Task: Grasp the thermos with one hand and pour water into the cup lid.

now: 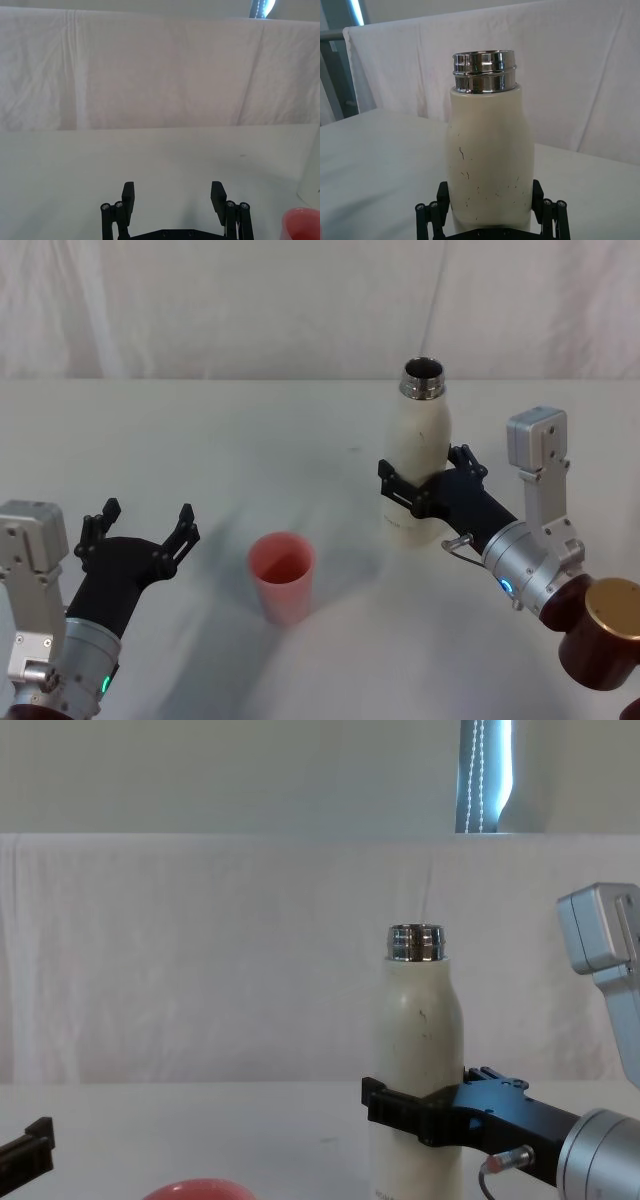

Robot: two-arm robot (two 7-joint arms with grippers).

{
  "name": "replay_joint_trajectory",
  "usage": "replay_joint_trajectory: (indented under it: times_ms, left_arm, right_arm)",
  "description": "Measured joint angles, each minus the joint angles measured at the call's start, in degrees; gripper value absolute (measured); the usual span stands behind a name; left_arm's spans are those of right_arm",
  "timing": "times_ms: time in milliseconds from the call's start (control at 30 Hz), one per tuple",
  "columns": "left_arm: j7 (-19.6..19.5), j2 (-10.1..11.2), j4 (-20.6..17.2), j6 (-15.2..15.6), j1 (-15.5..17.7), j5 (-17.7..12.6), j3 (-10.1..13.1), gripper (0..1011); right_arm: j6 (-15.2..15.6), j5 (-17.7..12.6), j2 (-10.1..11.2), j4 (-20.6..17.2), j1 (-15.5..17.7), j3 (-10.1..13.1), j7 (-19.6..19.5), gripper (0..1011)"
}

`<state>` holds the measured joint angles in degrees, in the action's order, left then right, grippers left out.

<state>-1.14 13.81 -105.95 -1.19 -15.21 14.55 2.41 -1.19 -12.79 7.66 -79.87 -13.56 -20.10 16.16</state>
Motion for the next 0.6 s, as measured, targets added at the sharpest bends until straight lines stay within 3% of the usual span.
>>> replay_joint_trajectory:
  times_ms: [600]
  left_arm:
    - [0.0,0.0,0.0,0.0,0.0,0.0,0.0,1001]
  right_arm:
    - [-0.5,-0.4,0.1,0.4,0.0,0.1,0.1,1002]
